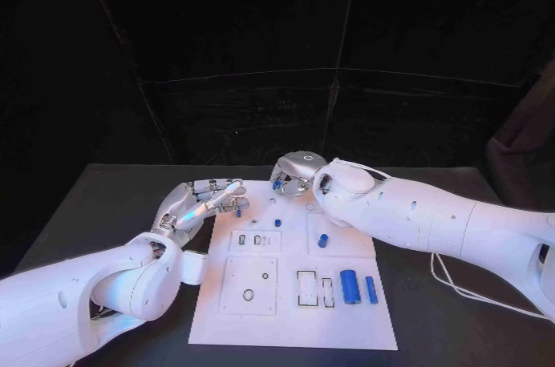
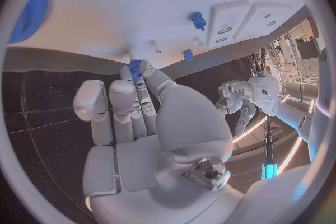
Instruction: Assemble the parts on the task board
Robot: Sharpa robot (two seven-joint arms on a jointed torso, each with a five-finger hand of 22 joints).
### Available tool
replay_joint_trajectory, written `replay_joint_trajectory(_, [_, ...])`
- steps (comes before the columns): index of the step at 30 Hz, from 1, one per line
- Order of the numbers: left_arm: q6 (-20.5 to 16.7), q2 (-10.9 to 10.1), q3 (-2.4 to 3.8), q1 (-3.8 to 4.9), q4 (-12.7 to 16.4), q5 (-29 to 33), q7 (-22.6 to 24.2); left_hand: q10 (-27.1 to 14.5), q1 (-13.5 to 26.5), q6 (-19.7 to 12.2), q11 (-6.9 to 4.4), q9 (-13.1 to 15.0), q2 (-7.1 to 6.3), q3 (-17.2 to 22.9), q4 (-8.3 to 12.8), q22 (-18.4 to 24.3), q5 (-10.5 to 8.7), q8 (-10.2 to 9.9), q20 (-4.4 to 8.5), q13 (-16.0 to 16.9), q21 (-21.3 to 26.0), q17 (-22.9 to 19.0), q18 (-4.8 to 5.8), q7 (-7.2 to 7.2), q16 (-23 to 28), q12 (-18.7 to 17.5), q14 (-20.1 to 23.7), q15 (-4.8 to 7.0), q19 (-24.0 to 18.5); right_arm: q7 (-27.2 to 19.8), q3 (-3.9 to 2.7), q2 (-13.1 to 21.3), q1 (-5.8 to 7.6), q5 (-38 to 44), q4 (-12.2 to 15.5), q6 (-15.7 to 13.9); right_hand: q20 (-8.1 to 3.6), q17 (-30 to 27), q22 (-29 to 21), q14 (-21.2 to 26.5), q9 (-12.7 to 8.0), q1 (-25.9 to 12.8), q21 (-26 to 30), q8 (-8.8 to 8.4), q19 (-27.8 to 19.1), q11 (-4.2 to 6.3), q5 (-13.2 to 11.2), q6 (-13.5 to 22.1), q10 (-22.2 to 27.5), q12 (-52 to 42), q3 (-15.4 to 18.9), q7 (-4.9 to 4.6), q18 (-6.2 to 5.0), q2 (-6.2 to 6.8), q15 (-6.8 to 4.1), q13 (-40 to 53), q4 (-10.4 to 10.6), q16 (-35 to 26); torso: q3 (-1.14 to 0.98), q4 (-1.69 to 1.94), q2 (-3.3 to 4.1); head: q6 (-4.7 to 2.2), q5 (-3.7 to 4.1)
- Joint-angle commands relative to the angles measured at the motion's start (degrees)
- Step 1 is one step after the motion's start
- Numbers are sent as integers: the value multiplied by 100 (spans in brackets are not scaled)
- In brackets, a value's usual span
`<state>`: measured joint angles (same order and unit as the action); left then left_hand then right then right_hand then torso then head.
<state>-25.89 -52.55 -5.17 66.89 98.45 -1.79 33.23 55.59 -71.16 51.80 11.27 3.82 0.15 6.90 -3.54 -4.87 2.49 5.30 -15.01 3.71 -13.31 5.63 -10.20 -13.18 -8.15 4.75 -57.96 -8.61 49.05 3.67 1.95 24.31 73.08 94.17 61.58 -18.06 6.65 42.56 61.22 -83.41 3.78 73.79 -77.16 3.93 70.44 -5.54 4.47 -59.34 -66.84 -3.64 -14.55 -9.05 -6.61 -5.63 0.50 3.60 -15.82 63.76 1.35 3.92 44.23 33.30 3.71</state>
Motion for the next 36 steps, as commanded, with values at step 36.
replay_joint_trajectory(36, [137, 4, 5, 27, -15, -36, -15, -11, -26, -15, 11, -8, 56, -3, 42, 12, 24, -41, -24, -8, 43, -7, -27, -103, 23, -40, 2, -38, 0, 601, -3, -197, 14, 546, -96, 201, 100, -766, -700, 252, -17, -209, 326, -43, -555, -125, -83, 600, 810, -1, -345, -101, -68, 464, 128, -1, 134, -424, 10, -18, 23, 22, 3])
